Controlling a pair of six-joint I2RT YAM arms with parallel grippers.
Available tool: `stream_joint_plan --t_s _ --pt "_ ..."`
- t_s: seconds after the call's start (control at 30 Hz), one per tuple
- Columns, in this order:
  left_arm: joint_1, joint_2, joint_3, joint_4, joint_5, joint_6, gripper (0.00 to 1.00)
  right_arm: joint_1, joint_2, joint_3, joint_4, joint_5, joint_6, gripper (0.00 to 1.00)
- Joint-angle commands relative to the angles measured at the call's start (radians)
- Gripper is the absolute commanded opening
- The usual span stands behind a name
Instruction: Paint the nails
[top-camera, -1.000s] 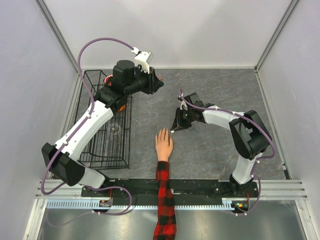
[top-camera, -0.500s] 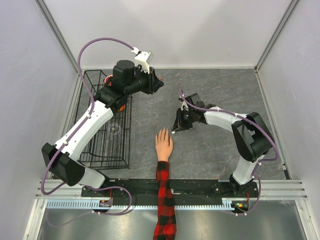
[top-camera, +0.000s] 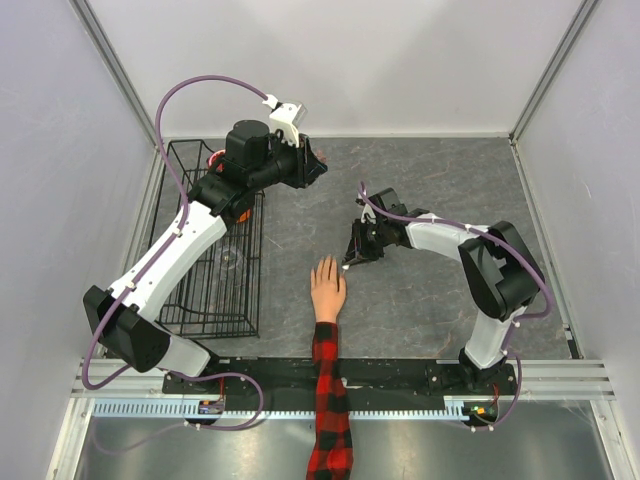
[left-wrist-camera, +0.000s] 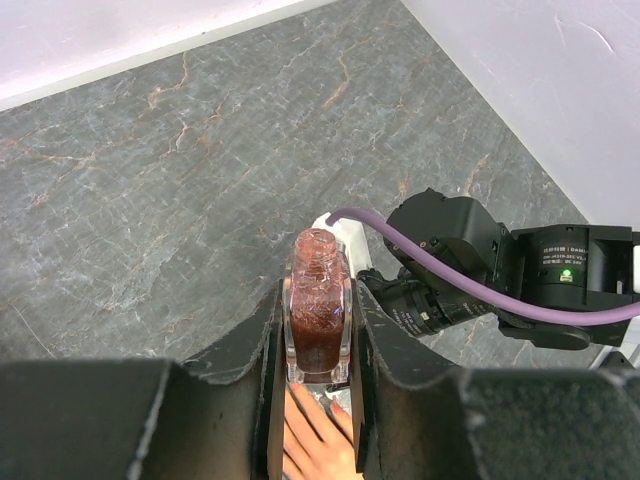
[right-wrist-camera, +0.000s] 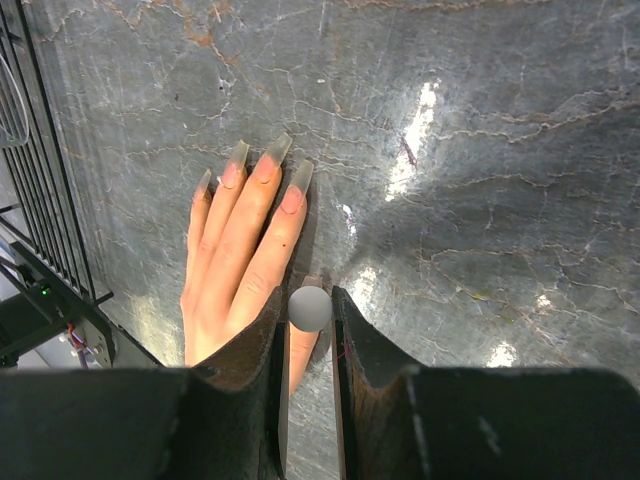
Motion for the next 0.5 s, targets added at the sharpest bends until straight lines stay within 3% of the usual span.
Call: stream_joint_plan --t_s 0.0,0.47 --pt "0.005 -0.024 0.007 0.027 0.022 -0.021 0.02 0.008 0.013 0.014 0.024 -0.006 0.002 0.0" --pt "0.005 -0.019 0.012 0.026 0.021 -0.014 0.02 0.006 0.042 0.045 0.034 -0.014 0.007 0.0"
